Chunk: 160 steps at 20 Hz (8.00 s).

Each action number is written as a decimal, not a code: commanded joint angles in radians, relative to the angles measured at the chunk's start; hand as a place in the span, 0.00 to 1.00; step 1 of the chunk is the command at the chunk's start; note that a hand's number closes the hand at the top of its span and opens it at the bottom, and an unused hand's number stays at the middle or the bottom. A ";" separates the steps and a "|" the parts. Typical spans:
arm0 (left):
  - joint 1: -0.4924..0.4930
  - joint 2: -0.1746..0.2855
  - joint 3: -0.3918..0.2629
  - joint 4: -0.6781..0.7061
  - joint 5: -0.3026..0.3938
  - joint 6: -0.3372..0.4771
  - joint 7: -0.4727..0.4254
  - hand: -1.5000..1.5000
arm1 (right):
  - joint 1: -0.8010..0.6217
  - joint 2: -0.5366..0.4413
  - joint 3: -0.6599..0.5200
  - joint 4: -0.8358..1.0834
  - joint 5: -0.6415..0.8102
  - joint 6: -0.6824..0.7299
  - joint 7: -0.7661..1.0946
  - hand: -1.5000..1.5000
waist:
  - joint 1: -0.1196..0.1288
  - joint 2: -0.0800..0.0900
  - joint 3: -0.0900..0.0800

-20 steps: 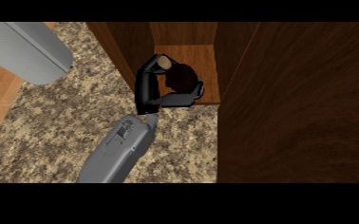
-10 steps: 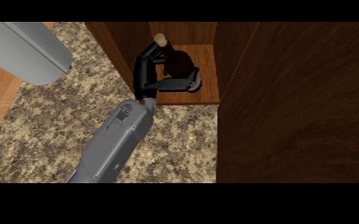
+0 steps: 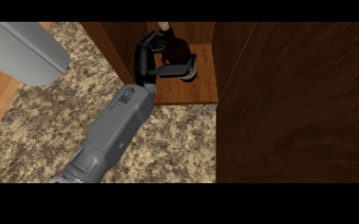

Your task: Pick up the wine, place it into the cabinet and close the cabinet

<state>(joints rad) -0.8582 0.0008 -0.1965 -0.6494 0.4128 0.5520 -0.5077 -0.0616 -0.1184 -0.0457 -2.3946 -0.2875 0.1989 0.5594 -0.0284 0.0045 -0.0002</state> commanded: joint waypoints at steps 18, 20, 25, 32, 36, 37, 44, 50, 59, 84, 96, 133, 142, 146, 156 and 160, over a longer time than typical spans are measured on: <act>-0.200 0.006 0.211 0.340 0.102 -0.076 -0.191 1.00 | 0.007 0.006 0.038 -0.121 -0.052 -0.028 0.071 0.00 | -0.015 0.006 -0.001; -0.222 0.025 0.235 0.368 0.118 -0.112 -0.189 1.00 | 0.004 0.038 0.086 -0.058 0.004 -0.029 0.023 0.00 | -0.018 0.011 -0.001; -0.250 0.026 0.247 0.412 0.142 -0.095 -0.200 1.00 | -0.026 0.018 0.067 -0.071 -0.018 -0.035 0.041 0.00 | -0.036 0.017 -0.001; -0.270 0.031 0.242 0.458 0.142 -0.107 -0.213 1.00 | -0.033 -0.007 0.023 -0.052 -0.061 -0.009 0.023 0.00 | -0.027 0.013 0.000; -0.264 0.027 0.225 0.494 0.113 -0.077 -0.236 0.00 | -0.016 0.008 0.058 -0.072 -0.031 -0.020 0.024 0.00 | -0.029 0.014 -0.001; -0.247 -0.001 0.209 0.490 0.113 -0.062 -0.246 0.00 | 0.002 0.030 0.075 -0.038 0.014 -0.020 -0.015 0.00 | -0.020 0.009 0.000; -0.248 0.034 0.218 0.535 0.086 -0.059 -0.260 0.00 | -0.031 0.005 0.033 -0.023 -0.026 -0.014 -0.014 0.00 | -0.029 0.017 0.000; -0.193 0.026 0.204 0.567 0.056 -0.035 -0.310 0.00 | 0.022 0.017 0.079 -0.061 -0.014 -0.010 -0.004 0.00 | -0.042 0.019 -0.001; -0.192 0.061 0.244 0.541 0.073 -0.075 -0.349 0.00 | 0.001 0.024 0.092 -0.041 -0.001 -0.011 -0.028 0.00 | -0.043 0.024 -0.002; -0.160 -0.001 0.233 0.513 0.081 -0.258 -0.391 0.00 | -0.014 0.002 0.102 -0.080 -0.020 -0.043 0.049 0.00 | -0.017 0.008 -0.001; -0.046 -0.001 0.037 0.355 0.271 -0.236 -0.346 0.00 | -0.011 0.002 0.095 -0.099 -0.039 -0.054 0.071 0.00 | -0.020 -0.007 0.000; 0.819 0.151 -0.730 -1.121 0.060 0.471 -0.099 0.00 | -0.005 -0.016 0.055 -0.111 -0.040 -0.061 0.085 0.00 | 0.031 -0.008 0.000; 0.946 0.359 -0.704 -1.281 0.078 0.314 -0.101 0.00 | 0.061 -0.051 0.048 -0.132 -0.165 0.043 0.122 1.00 | 0.024 -0.008 0.000; 1.054 0.465 -0.724 -1.385 0.073 0.257 -0.137 0.00 | 0.116 -0.052 0.073 -0.144 -0.125 0.094 0.075 1.00 | 0.026 -0.009 0.000; 1.154 0.579 -0.546 -1.446 0.162 0.130 -0.187 0.00 | 0.214 0.002 0.248 -0.129 -0.189 0.094 0.149 1.00 | 0.028 -0.009 0.000; 1.236 0.653 -0.484 -1.556 0.201 0.103 -0.181 0.00 | 0.213 0.030 0.339 -0.150 -0.170 0.074 0.187 1.00 | 0.036 -0.011 0.000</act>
<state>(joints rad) 0.3041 0.6057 -0.7158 -2.1347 0.5937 0.6808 -0.6714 0.0964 -0.0926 0.2395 -2.3963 -0.3286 0.2820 0.6759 0.0020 -0.0051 -0.0003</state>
